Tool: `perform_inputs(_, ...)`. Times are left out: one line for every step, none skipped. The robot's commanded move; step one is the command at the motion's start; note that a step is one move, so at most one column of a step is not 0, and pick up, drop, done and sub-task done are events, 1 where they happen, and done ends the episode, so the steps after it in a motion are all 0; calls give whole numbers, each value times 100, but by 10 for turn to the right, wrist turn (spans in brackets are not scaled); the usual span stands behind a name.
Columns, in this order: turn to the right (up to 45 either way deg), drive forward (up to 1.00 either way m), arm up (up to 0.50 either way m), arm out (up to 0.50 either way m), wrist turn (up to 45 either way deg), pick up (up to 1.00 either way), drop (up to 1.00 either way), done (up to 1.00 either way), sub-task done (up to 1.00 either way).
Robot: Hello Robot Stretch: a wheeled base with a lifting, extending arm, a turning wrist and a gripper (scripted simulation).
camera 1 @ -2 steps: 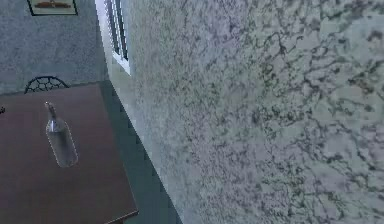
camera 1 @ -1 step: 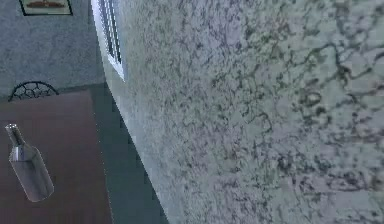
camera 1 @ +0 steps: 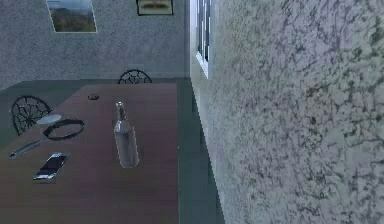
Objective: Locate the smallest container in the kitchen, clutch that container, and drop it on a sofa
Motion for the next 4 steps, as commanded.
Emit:
perform_inputs(0,15,0,0,0,0,0,0,0)
perform_inputs(-450,0,0,0,0,0,0,0,0)
perform_inputs(-450,0,0,0,0,0,0,0,0)
perform_inputs(-210,0,0,0,0,0,0,0,0)
